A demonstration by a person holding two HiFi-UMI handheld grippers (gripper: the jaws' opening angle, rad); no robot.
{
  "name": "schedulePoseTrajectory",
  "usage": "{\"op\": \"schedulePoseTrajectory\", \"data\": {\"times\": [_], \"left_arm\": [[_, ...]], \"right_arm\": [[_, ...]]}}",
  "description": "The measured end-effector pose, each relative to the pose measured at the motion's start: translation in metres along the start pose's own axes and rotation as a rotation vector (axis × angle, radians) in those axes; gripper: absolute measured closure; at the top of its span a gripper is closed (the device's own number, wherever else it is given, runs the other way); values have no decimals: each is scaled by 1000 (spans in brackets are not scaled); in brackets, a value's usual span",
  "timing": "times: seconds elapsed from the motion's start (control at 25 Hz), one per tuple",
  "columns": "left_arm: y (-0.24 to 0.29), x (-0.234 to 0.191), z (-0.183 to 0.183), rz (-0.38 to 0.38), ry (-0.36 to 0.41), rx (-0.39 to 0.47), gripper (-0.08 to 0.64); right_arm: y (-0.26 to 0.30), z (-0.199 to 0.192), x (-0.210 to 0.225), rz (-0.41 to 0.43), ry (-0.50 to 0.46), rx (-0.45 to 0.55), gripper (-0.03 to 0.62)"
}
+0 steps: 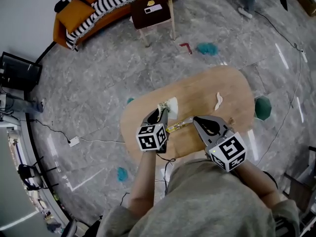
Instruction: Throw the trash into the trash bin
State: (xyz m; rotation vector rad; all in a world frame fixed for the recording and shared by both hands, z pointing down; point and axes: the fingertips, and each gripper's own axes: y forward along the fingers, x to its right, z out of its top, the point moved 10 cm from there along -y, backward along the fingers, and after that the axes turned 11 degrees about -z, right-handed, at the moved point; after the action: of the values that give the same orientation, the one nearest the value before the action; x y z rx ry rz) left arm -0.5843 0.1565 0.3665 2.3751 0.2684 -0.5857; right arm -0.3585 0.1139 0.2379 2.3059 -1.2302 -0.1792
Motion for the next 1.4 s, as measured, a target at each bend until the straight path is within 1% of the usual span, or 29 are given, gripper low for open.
{"op": "schedulePoseTrajectory", "data": {"times": [0.16, 0.36, 0.6, 0.88, 1.4], "left_arm": [[4, 12, 5, -14, 26, -5, 440], [10, 33, 7, -12, 44, 4, 439], [11, 62, 0, 5, 36, 34, 439], [26, 105, -6, 6, 44, 39, 439], [63, 195, -14, -58, 120, 19, 439]], "right_arm": [[-10, -1, 6, -18, 16, 14, 584], [-27, -8, 21, -28, 37, 34, 584], [-60, -18, 42, -44, 31, 58, 584], [-100, -29, 76, -82, 45, 86, 584], [-172, -53, 127, -139, 86, 129, 584]]}}
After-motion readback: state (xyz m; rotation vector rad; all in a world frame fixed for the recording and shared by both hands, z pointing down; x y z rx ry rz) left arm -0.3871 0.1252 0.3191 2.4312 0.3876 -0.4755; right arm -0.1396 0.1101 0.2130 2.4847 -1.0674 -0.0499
